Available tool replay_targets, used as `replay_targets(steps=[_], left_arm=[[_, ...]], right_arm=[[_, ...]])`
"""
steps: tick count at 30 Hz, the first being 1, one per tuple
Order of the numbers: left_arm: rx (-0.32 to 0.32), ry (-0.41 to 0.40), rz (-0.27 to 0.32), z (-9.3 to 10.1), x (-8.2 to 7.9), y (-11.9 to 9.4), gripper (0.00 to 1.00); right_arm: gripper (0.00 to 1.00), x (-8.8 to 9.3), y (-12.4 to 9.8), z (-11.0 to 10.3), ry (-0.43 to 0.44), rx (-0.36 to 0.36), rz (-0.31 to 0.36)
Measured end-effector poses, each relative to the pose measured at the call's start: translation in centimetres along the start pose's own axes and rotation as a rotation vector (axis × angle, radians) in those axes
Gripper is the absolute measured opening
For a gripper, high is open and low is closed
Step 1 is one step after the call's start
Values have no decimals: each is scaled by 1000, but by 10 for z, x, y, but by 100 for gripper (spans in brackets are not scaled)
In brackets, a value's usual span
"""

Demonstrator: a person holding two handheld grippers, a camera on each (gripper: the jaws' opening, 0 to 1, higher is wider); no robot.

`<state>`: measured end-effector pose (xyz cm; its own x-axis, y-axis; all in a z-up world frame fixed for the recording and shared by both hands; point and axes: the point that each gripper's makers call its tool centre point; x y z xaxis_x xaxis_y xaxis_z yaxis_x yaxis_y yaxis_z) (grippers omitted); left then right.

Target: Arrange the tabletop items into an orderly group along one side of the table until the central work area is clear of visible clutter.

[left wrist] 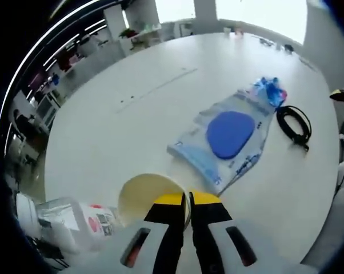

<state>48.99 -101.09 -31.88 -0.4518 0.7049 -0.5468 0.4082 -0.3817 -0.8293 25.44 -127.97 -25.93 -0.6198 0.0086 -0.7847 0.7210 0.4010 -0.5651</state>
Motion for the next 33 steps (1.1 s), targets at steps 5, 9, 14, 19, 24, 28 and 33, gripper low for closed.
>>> replay_targets(steps=[5, 9, 14, 19, 24, 28, 33], left_arm=[[5, -14, -2, 3, 0, -2, 0], [10, -8, -2, 2, 0, -1, 0], [18, 65, -33, 4, -1, 1, 0], [28, 62, -39, 5, -2, 4, 0], [32, 72, -46, 6, -3, 4, 0], [24, 77, -52, 3, -3, 3, 5], [11, 99, -56, -1, -4, 3, 14]], right_arm=[[79, 4, 1, 0, 3, 3, -17], [79, 6, 1, 0, 12, 4, -18], [79, 8, 1, -1, 19, 5, -19], [79, 8, 1, -2, 25, 4, -18], [79, 10, 2, -2, 28, 1, -22], [78, 10, 2, -2, 33, 2, -20], [78, 10, 4, -2, 34, -2, -20]])
Point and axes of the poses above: the point that each gripper's makers call its tool centre point, and the gripper's own axes: y roughly forward along the fingers, z roughly to its right, x roughly out of its underside, and after that the axes turned 2 degrees about y, right-handed
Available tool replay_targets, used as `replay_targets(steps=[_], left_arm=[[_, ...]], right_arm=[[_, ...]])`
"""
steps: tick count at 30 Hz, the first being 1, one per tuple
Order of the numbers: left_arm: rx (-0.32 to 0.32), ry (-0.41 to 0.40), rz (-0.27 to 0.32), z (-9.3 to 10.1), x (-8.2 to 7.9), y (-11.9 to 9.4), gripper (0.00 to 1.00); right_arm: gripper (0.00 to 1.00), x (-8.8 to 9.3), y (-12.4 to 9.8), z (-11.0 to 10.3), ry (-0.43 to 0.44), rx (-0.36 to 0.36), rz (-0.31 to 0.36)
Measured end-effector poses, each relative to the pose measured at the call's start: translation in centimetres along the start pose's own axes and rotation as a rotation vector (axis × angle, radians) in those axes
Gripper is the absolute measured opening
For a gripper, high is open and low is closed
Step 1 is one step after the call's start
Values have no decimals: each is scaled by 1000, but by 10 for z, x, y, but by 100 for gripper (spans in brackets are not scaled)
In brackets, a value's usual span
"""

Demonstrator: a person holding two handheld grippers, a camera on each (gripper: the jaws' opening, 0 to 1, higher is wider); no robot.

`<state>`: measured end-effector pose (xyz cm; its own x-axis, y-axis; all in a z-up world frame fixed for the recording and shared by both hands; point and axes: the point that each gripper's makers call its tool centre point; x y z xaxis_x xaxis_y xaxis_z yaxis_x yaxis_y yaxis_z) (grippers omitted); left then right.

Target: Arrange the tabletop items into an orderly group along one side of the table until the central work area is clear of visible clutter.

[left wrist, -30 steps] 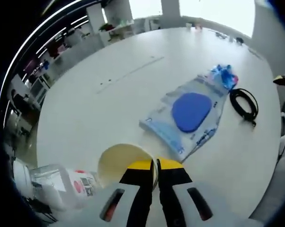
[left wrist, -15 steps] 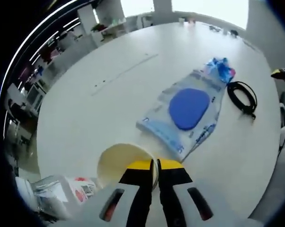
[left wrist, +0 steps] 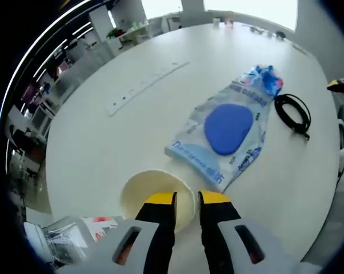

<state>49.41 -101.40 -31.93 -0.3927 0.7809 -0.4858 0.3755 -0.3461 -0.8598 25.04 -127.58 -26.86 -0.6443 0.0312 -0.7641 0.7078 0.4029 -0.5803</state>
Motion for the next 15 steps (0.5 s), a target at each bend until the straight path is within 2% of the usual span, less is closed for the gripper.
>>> replay_targets(steps=[9, 12, 15], left_arm=[[-47, -24, 45, -11, -8, -7, 33], [-48, -104, 80, -11, -12, -12, 41], [-60, -107, 116, -12, -16, -19, 44]], right_arm=[[78, 0, 1, -1, 0, -1, 3], [78, 0, 1, -1, 0, 1, 5], [78, 1, 1, -2, 1, 0, 4]])
Point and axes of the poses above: the point that each gripper's makers call its tool centre point, and the gripper's own axes: y roughly forward along the fingers, z roughly to its right, x roughly out of its underside, and after that the axes turned 2 degrees about y, right-handed
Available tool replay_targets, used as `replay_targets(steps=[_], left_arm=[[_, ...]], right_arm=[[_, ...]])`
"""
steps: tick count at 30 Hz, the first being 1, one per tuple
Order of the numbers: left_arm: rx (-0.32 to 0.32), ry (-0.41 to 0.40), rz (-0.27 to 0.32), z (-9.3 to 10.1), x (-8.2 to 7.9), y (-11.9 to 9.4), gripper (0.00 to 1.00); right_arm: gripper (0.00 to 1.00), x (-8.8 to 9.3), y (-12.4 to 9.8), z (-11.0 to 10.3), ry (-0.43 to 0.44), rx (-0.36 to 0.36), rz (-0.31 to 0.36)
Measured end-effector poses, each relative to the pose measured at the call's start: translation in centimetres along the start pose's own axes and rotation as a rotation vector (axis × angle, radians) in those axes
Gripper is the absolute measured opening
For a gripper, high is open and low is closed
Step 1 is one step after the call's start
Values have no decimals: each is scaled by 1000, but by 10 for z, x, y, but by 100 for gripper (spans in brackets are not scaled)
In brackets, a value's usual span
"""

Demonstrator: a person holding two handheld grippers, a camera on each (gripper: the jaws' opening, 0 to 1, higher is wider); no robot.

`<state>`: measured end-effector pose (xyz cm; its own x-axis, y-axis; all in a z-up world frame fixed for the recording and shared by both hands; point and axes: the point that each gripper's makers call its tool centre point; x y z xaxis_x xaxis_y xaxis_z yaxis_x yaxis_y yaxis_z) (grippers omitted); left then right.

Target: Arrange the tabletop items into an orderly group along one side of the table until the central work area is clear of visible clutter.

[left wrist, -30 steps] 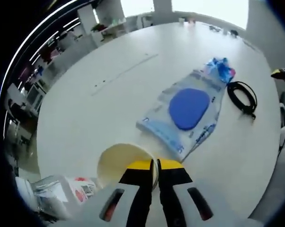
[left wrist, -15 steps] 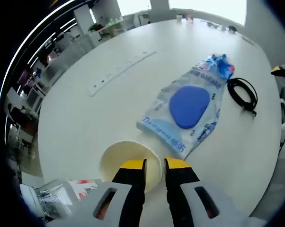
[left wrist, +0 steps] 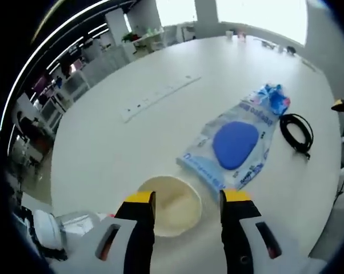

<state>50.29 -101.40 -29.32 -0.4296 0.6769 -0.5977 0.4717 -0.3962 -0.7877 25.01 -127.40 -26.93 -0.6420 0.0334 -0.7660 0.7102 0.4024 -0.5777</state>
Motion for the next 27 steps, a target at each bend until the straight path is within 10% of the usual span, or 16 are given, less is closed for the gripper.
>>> replay_targets(steps=[12, 27], left_arm=[[-85, 20, 188, -12, -21, -17, 88], [-84, 21, 242, -1, -23, -37, 96]], right_arm=[[78, 1, 0, -5, -5, -8, 1], [79, -2, -2, -7, -24, -1, 8]])
Point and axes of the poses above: the point that each gripper's makers call its tool centre point, and the gripper's own axes: y roughly forward along the fingers, z roughly to its right, x roughly out of its underside, and after that the axes turned 2 degrees about y, right-handed
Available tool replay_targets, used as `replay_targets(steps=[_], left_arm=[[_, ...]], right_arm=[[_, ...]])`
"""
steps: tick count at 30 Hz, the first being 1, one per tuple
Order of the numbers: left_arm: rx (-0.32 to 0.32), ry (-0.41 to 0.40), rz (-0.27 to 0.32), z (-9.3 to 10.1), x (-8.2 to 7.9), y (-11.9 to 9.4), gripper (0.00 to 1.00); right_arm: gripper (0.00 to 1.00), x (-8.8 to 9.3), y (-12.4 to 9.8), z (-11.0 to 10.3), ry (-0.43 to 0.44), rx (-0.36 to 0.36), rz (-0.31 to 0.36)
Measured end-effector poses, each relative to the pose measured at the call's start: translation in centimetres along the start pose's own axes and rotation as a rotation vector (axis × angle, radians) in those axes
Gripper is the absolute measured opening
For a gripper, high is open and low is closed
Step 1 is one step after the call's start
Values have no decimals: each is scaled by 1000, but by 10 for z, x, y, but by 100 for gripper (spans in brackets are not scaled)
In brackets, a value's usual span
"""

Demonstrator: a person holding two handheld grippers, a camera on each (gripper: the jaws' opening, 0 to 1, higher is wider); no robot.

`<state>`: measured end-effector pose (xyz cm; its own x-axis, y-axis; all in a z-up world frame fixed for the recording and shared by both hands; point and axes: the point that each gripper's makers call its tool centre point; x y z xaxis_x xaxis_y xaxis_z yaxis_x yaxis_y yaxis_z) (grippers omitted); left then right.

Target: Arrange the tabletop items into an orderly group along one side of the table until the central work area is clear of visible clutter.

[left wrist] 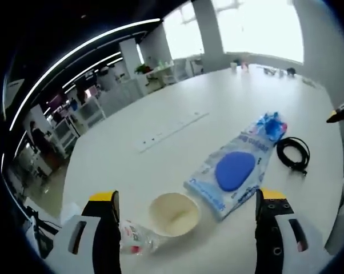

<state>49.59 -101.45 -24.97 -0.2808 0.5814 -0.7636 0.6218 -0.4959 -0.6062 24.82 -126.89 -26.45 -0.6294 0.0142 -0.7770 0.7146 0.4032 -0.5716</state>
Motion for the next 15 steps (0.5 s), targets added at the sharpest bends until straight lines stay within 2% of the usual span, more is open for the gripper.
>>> replay_targets(steps=[15], left_arm=[[-42, -15, 37, -9, 5, -35, 95]], right_arm=[[79, -1, -7, 3, -16, 22, 7]])
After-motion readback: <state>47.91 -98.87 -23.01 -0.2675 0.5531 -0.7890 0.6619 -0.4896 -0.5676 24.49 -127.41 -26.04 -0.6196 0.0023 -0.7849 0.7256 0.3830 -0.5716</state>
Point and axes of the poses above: the point that each gripper's makers call its tool centre point, and the gripper's own axes: y roughly forward along the fingers, z roughly to its right, x roughly out of its underside, and after that the axes turned 2 degrees about y, right-handed
